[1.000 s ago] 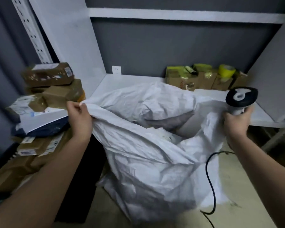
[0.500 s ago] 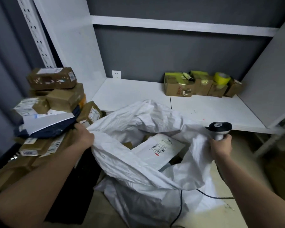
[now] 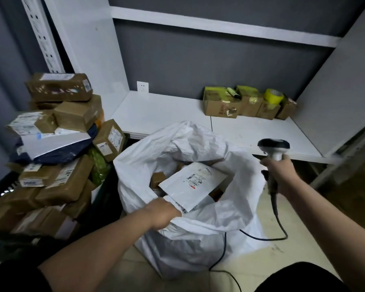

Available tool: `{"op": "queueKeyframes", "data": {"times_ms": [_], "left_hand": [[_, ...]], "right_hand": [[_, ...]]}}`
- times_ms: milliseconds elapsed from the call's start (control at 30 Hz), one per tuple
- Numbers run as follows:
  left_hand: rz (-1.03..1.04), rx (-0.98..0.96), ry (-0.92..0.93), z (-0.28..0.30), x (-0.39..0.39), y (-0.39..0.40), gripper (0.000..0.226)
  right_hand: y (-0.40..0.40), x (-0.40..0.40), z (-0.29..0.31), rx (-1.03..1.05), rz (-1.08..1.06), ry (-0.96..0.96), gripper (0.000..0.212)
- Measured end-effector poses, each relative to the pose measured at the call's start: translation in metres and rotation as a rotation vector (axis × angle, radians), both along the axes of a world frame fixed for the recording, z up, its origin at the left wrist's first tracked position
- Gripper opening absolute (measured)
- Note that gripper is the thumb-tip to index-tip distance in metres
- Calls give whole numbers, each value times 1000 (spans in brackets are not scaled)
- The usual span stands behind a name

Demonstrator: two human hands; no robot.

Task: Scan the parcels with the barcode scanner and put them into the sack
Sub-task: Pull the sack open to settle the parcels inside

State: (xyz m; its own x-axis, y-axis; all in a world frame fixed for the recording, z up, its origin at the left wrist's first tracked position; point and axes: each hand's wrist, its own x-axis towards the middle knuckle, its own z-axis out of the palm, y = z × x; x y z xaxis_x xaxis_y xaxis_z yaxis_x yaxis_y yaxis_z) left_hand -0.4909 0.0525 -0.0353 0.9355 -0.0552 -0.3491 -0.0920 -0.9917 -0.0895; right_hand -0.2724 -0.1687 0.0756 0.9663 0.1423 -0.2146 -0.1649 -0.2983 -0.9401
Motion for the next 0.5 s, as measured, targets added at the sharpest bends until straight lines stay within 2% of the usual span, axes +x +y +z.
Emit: {"op": "queueKeyframes", "data": {"times_ms": [100, 233, 333, 500], "left_hand": [[36, 7, 55, 13, -8, -11, 25], [95, 38, 36, 20, -25, -13, 45], [139, 7, -51, 35, -48, -6, 62], [267, -9, -140, 57, -95, 32, 59]], "right_hand": [[8, -34, 51, 174, 344, 281, 4], [34, -98, 97, 406, 635, 547, 6], [64, -136, 107, 588, 753, 572, 10], [121, -171, 84, 584, 737, 383, 10]]}}
